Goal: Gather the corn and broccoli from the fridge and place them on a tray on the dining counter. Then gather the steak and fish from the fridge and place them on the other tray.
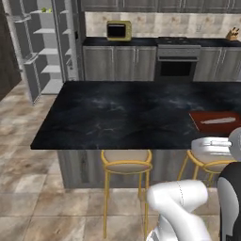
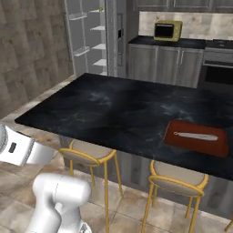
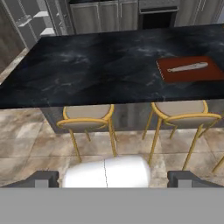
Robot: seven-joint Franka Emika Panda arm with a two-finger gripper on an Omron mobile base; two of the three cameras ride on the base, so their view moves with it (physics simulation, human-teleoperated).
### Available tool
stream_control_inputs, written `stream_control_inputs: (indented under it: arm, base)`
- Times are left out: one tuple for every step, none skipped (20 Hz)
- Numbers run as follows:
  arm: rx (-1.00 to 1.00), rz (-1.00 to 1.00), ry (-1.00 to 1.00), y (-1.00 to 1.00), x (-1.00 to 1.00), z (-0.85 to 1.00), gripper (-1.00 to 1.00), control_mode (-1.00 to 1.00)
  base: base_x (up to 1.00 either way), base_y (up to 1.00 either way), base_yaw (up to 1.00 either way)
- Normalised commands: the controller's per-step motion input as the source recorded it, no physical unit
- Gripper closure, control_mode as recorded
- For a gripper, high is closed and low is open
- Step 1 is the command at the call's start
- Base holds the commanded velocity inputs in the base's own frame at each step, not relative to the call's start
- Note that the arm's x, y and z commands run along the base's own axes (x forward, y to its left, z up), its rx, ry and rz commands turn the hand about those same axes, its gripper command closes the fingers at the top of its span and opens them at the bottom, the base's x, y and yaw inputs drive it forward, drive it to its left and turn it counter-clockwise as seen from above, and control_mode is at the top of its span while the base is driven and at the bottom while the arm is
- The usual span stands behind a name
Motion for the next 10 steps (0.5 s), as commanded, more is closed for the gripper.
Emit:
stream_control_inputs:
  arm:
    - [0.00, 0.00, 0.00, 0.00, 0.00, 0.00, -1.00, 1.00]
    - [0.00, 0.00, 0.00, 0.00, 0.00, 0.00, -1.00, 1.00]
    - [0.00, 0.00, 0.00, 0.00, 0.00, 0.00, -1.00, 1.00]
    - [0.00, 0.00, 0.00, 0.00, 0.00, 0.00, -1.00, 1.00]
    - [0.00, 0.00, 0.00, 0.00, 0.00, 0.00, -1.00, 1.00]
    - [0.00, 0.00, 0.00, 0.00, 0.00, 0.00, -1.00, 1.00]
    - [0.00, 0.00, 0.00, 0.00, 0.00, 0.00, -1.00, 1.00]
    - [0.00, 0.00, 0.00, 0.00, 0.00, 0.00, -1.00, 1.00]
    - [0.00, 0.00, 0.00, 0.00, 0.00, 0.00, -1.00, 1.00]
    - [0.00, 0.00, 0.00, 0.00, 0.00, 0.00, -1.00, 1.00]
  base:
    - [0.36, 1.00, -0.04]
    - [0.34, 1.00, 0.00]
    - [0.24, 1.00, 0.00]
    - [0.29, 1.00, 0.00]
    - [0.30, 1.00, 0.00]
    - [0.18, 1.00, 0.00]
    - [0.01, 1.00, 0.01]
    - [0.02, 1.00, 0.00]
    - [0.06, 1.00, 0.00]
    - [0.22, 1.00, 0.00]
